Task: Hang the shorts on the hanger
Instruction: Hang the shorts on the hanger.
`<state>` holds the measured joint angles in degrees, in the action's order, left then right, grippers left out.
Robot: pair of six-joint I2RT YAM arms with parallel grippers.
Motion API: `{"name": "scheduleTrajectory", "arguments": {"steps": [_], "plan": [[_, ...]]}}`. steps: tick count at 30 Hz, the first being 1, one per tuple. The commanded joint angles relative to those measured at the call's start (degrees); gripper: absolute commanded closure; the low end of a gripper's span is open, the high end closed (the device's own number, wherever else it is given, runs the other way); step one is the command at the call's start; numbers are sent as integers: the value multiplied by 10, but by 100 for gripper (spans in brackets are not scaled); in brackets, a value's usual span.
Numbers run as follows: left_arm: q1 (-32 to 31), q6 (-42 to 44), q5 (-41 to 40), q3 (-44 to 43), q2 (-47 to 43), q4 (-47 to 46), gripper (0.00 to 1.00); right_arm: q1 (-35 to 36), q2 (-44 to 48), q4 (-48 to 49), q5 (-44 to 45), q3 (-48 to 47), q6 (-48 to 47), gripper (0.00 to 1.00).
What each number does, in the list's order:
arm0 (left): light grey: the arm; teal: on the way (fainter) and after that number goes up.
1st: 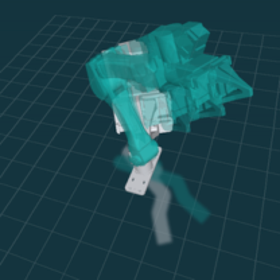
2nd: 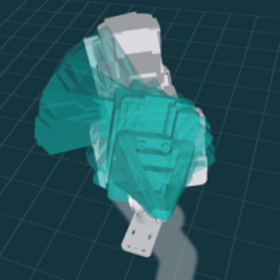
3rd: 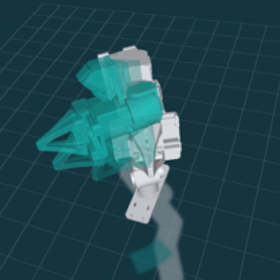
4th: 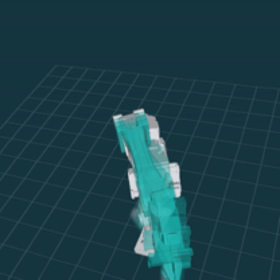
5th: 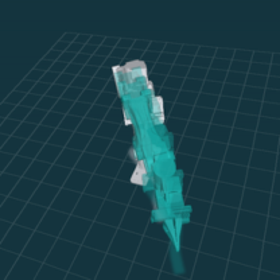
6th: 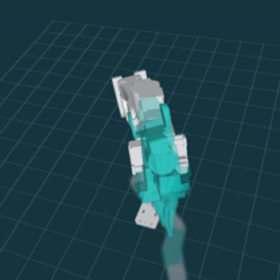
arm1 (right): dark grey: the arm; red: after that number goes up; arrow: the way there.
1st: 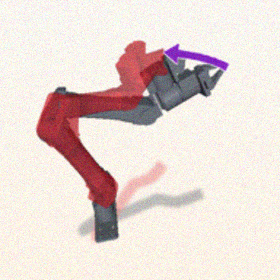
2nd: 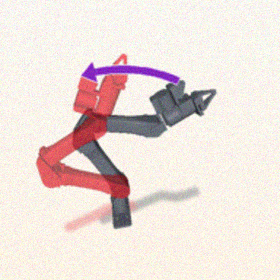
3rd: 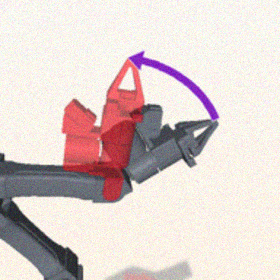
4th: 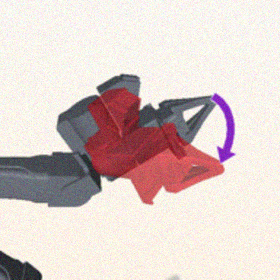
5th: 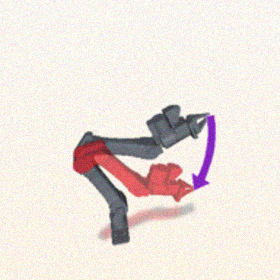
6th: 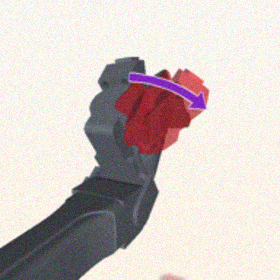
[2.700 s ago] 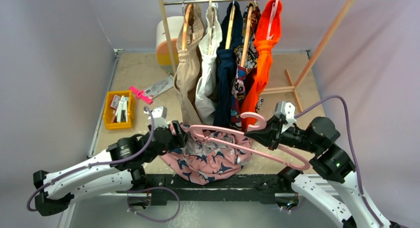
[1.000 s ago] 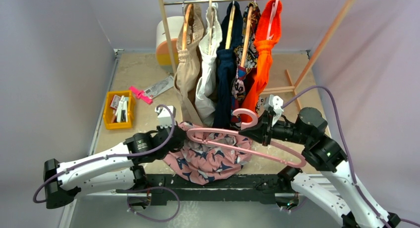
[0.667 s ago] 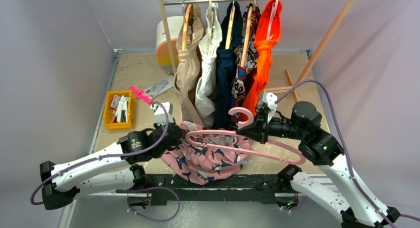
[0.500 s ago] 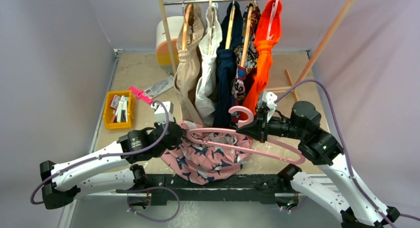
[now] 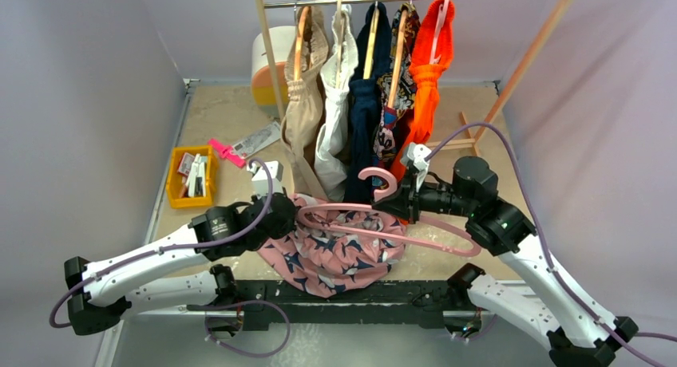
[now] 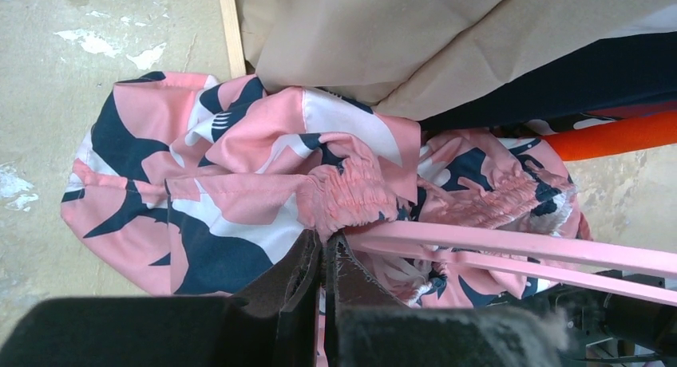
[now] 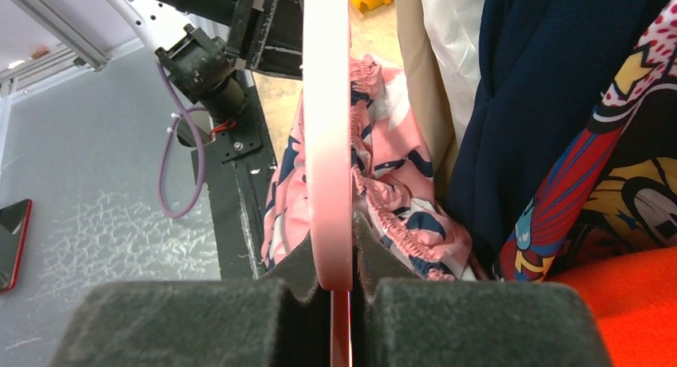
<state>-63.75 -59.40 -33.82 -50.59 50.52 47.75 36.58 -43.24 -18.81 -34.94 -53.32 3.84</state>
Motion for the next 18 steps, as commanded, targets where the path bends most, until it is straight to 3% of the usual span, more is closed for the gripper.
{"name": "scheduleTrajectory", "arguments": {"steps": [1, 5, 8, 12, 18], "plan": [[2, 3, 0, -37, -10, -2, 100, 11, -14, 89, 16, 15, 3, 100], [2, 10, -6, -64, -9, 13, 100, 44, -37, 136, 61, 25, 5, 100], [2, 8, -4, -78, -10, 16, 100, 110, -55, 185, 139, 33, 10, 100], [2, 5, 5, -95, -21, 11, 100, 193, -72, 285, 263, 61, 24, 100], [2, 18, 27, -152, -46, 12, 100, 246, -115, 443, 345, 89, 47, 100]]}}
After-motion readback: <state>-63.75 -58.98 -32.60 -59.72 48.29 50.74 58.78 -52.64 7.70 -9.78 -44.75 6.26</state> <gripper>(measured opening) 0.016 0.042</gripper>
